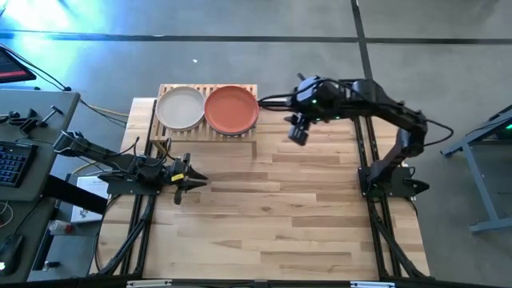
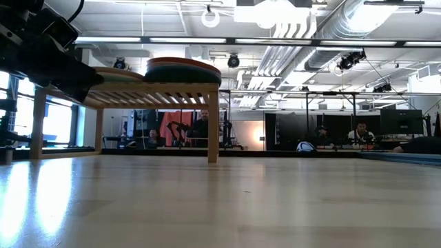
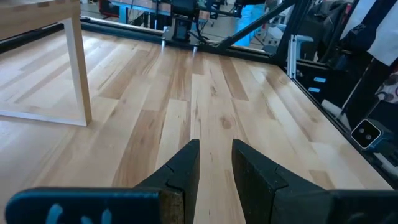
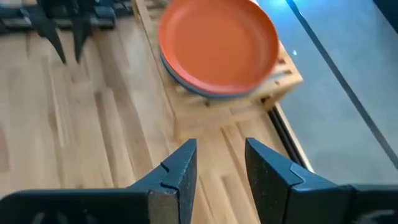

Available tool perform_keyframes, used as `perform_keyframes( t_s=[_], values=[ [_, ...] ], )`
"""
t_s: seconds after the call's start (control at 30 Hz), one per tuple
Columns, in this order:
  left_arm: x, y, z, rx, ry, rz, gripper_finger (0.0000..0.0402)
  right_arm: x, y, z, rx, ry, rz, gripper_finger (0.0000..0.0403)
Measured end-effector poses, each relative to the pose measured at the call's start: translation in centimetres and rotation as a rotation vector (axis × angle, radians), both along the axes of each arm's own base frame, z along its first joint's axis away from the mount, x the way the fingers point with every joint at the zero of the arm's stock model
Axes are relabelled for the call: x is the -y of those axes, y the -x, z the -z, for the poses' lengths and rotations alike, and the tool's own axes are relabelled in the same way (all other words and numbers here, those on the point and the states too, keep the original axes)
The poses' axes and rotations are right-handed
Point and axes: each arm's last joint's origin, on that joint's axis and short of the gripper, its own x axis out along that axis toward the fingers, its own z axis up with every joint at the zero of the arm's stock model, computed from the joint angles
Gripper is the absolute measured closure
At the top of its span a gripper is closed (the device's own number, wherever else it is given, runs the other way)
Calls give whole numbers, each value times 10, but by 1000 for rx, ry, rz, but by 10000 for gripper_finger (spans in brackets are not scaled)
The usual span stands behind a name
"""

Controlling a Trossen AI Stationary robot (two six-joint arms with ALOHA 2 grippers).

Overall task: Place and stack plates onto a shelf
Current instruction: Return to Home Position

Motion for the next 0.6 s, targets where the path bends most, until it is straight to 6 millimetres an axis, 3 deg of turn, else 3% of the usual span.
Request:
perform_keyframes(
  t_s=[0.3, 0.4, 0.6],
  values=[
    [0, 0, 0, 1, 1, 0, 319, 5, 36, -1, -92, 6, -3, 289],
    [0, 0, 0, 1, 1, 0, 319, 3, 55, 17, -68, 2, 9, 289],
    [0, 0, 0, 1, 1, 0, 319, -5, 94, 65, 151, -69, 22, 289]
  ],
)
